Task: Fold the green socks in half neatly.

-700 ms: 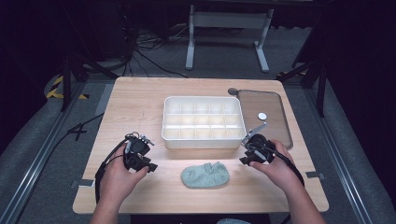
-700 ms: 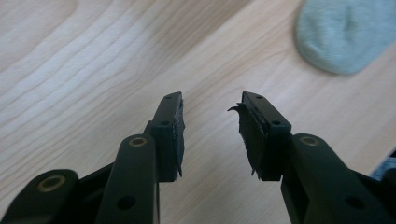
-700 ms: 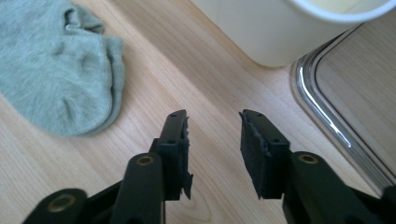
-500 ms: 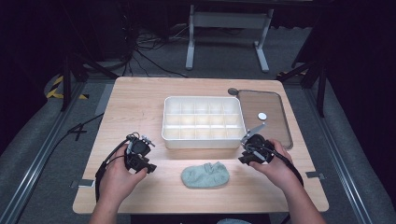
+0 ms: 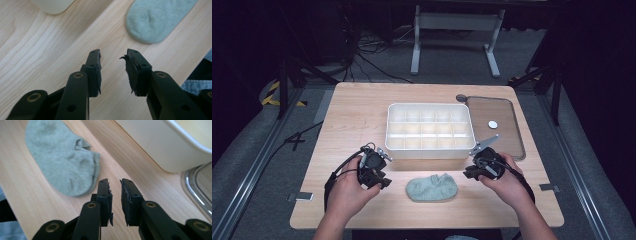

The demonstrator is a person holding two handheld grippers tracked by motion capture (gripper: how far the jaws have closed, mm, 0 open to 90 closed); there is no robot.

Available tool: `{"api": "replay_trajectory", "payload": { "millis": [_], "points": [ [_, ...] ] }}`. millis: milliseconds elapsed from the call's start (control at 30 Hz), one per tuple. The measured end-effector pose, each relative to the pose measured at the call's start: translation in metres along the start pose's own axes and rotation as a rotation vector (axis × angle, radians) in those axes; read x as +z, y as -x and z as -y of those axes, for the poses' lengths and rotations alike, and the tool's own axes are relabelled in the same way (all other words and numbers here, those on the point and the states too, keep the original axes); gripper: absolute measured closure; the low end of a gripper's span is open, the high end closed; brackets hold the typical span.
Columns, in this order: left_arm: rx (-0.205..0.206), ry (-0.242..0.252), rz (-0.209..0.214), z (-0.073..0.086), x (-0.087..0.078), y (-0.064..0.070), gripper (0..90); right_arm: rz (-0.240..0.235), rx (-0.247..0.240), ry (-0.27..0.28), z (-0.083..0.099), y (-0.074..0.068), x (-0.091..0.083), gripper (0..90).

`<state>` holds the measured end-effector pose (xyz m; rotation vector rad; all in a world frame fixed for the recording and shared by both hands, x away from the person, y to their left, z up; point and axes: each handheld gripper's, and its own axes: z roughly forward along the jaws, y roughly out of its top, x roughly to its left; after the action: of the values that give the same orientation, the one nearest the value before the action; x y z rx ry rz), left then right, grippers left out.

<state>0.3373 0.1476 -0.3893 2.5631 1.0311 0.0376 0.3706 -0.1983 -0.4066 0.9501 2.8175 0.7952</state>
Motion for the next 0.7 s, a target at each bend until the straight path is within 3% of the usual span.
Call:
{"api": "replay_trajectory", "payload": {
  "millis": [233,500,700],
  "points": [
    [0.05,0.01,0.045,-0.01,0.005,0.017,65.9,-0.075,-0.007,0.048,-0.005,-0.015,0.004,82.2],
    [0.034,0.018,0.097,-0.015,0.026,0.025,65.7,-0.108,-0.064,0.046,-0.013,-0.041,0.019,84.3],
    [0.034,0.014,0.112,-0.016,0.027,0.025,65.9,-0.158,-0.12,0.009,-0.021,-0.064,0.043,84.9]
  ]
}}
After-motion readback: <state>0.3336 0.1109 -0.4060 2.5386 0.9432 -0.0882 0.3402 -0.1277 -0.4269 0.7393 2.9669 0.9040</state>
